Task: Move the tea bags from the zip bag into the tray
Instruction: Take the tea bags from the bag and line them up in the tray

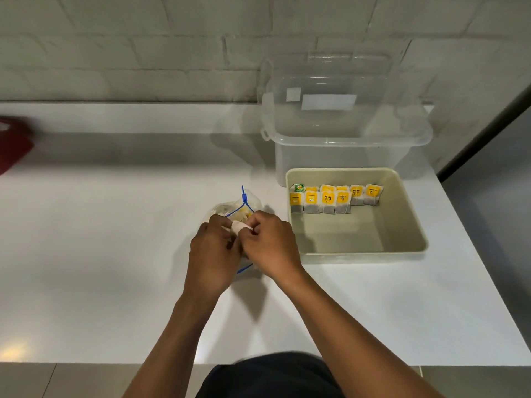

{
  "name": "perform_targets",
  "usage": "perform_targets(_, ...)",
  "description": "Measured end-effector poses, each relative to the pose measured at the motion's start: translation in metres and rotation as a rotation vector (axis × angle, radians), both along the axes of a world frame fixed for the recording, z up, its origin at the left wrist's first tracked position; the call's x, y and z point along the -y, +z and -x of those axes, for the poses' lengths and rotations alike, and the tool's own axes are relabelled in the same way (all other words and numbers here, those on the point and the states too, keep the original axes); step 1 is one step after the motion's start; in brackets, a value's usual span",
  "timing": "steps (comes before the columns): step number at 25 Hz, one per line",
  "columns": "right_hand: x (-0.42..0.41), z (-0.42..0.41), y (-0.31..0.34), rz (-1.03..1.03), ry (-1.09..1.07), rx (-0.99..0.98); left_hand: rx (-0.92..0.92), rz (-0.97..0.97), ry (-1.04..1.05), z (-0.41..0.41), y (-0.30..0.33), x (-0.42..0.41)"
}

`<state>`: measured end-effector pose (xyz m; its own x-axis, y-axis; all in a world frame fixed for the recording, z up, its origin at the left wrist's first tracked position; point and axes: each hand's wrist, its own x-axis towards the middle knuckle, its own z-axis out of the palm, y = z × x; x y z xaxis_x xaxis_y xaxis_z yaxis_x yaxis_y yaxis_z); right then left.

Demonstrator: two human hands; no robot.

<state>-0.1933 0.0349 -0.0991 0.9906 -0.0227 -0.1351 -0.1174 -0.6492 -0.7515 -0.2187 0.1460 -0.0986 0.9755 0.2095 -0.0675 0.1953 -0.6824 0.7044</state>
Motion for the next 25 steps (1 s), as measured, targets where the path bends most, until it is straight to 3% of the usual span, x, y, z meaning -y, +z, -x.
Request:
perform_targets(5, 0.005, 0.006, -0.010, -0.233, -0.016, -0.011, 0.056, 0.242, 0.100, 0.008, 0.004, -0.003)
perform_targets(9, 0.010, 0.013, -0.007, -0.160, 0.198, 0.006, -0.009, 0.439, 0.172, 0.009, 0.003, -0.009)
perform_targets(12, 0.014, 0.013, -0.009, -0.170, 0.147, -0.021, 0.019, 0.262, 0.154, 0.006, -0.002, -0.016)
perform_targets(15, 0.012, 0.003, -0.014, 0.134, 0.149, 0.056, 0.059, -0.023, 0.109, 0.005, -0.005, -0.019)
perform_targets(19, -0.002, -0.012, -0.016, 0.411, 0.209, 0.051, 0.107, -0.091, 0.099, 0.010, -0.007, -0.011)
perform_targets(25, -0.017, -0.022, -0.027, 0.493, 0.216, 0.084, 0.140, -0.144, 0.105, 0.010, -0.008, -0.021)
